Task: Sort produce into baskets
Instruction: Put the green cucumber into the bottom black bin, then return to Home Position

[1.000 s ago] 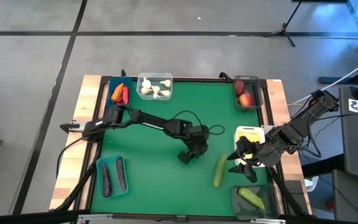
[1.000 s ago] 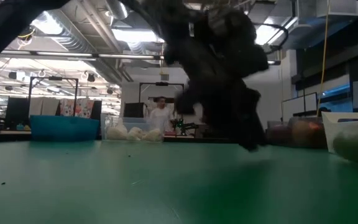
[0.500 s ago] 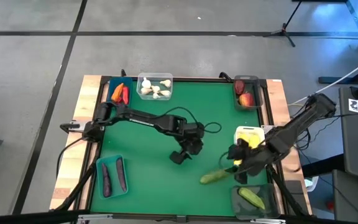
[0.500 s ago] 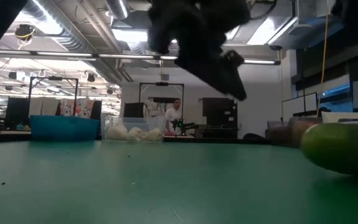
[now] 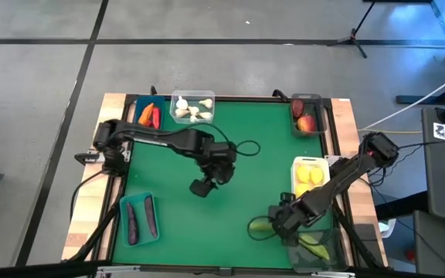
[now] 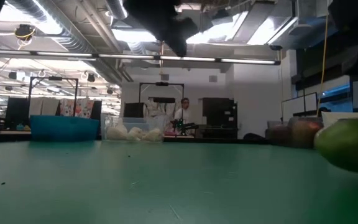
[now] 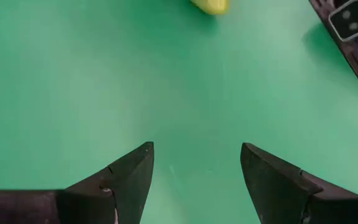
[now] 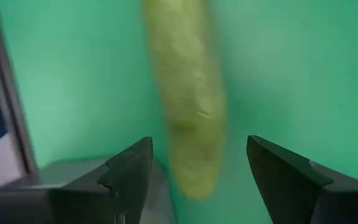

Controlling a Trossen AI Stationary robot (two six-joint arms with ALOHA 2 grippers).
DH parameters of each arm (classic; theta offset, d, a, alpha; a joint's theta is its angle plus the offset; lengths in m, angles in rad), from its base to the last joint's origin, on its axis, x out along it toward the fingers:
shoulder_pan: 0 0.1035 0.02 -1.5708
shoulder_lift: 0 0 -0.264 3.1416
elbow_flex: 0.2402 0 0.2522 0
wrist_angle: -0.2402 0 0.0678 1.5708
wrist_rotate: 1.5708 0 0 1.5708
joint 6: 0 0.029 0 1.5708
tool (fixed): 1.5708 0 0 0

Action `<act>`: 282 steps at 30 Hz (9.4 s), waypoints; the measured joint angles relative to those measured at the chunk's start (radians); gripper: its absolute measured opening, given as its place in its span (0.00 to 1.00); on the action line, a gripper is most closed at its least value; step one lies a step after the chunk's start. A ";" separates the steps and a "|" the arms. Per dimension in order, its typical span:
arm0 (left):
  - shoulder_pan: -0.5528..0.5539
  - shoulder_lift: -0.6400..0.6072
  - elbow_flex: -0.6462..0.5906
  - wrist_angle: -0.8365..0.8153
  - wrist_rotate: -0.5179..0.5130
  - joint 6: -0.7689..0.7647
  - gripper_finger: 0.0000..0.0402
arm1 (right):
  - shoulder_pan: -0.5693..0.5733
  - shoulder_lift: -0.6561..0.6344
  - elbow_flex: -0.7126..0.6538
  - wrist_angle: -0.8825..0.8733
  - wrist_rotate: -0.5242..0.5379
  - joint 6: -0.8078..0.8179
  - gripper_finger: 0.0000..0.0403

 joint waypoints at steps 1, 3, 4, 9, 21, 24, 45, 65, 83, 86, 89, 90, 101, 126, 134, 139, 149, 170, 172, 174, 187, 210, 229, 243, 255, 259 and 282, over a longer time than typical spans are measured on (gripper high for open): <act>-0.001 -0.024 0.000 -0.003 -0.017 -0.005 0.59 | 0.000 0.006 0.000 0.022 -0.004 -0.006 0.64; -0.005 -0.062 0.000 -0.015 -0.044 -0.019 0.59 | 0.000 0.011 0.000 0.069 -0.010 -0.018 0.64; -0.006 -0.084 0.000 -0.027 -0.066 -0.023 0.59 | 0.000 0.012 0.001 0.089 -0.010 -0.030 0.64; -0.004 -0.166 0.000 -0.026 -0.147 -0.054 0.59 | -0.016 0.017 0.001 0.097 -0.006 -0.038 0.64; -0.006 -0.252 0.000 -0.062 -0.191 -0.080 0.59 | -0.116 0.118 0.001 0.102 -0.029 -0.138 0.64; -0.006 -0.251 0.000 -0.082 -0.191 -0.082 0.59 | -0.148 0.141 0.001 0.097 -0.037 -0.171 0.64; 0.052 -0.260 -0.062 -0.121 -0.277 -0.107 0.59 | -0.474 0.132 0.262 0.156 0.037 -0.702 0.64; 0.047 -0.257 -0.539 0.624 -0.276 -0.202 0.59 | -0.275 0.019 0.388 -0.414 0.365 0.096 0.64; -0.033 -0.256 -0.539 0.575 -0.278 -0.242 0.59 | -0.388 0.118 0.107 -0.108 0.150 0.105 0.64; -0.033 -0.256 -0.539 0.557 -0.278 -0.242 0.59 | -0.397 0.118 0.097 -0.045 0.118 0.092 0.64; -0.033 -0.256 -0.539 0.553 -0.280 -0.245 0.59 | -0.401 0.118 0.082 0.000 0.096 0.092 0.64; -0.033 -0.256 -0.539 0.553 -0.280 -0.248 0.59 | -0.401 0.118 0.077 0.009 0.099 0.091 0.64; -0.033 -0.256 -0.539 0.553 -0.280 -0.254 0.59 | -0.399 0.118 0.030 -0.008 0.076 -0.107 0.64; -0.033 -0.256 -0.539 0.523 -0.280 -0.293 0.59 | -0.377 0.101 0.172 -0.087 0.144 -0.160 0.37; -0.033 -0.256 -0.538 0.509 -0.280 -0.292 0.59 | -0.219 0.029 0.348 -0.330 0.159 -0.035 0.38; -0.033 -0.256 -0.538 0.511 -0.280 -0.291 0.59 | -0.068 0.001 0.416 -0.434 0.177 0.194 0.38; -0.033 -0.256 -0.538 0.522 -0.280 -0.292 0.59 | 0.282 0.000 0.425 -0.506 0.168 0.745 0.38; -0.033 -0.256 -0.538 0.611 -0.280 -0.264 0.59 | 0.445 0.151 0.424 -0.572 0.061 0.792 0.38; -0.033 -0.256 -0.538 0.611 -0.280 -0.264 0.59 | 0.444 0.160 0.425 -0.567 0.062 0.759 0.38; -0.033 -0.256 -0.538 0.611 -0.280 -0.264 0.59 | 0.445 0.172 0.425 -0.547 0.066 0.715 0.38; -0.033 -0.256 -0.538 0.611 -0.280 -0.264 0.59 | 0.445 0.195 0.425 -0.421 0.079 0.439 0.38; -0.033 -0.256 -0.539 0.610 -0.280 -0.264 0.59 | 0.432 0.195 0.425 -0.378 -0.009 0.439 0.39; -0.034 -0.256 -0.539 0.628 -0.280 -0.266 0.59 | 0.423 0.195 0.426 -0.400 0.090 0.529 0.63; -0.122 -0.514 -0.539 0.722 -0.279 -0.284 0.59 | 0.285 0.051 0.693 -0.546 0.576 0.150 0.63; -0.152 -0.924 -0.539 0.746 -0.279 -0.296 0.59 | 0.222 0.017 1.215 -0.736 0.771 -0.464 0.63; -0.152 -1.051 -0.539 0.742 -0.279 -0.296 0.59 | 0.222 0.004 1.293 -0.786 0.763 -0.572 0.63; -0.152 -1.340 -0.539 0.529 -0.234 -0.219 0.59 | 0.222 -0.616 0.747 -0.396 0.750 -0.609 0.63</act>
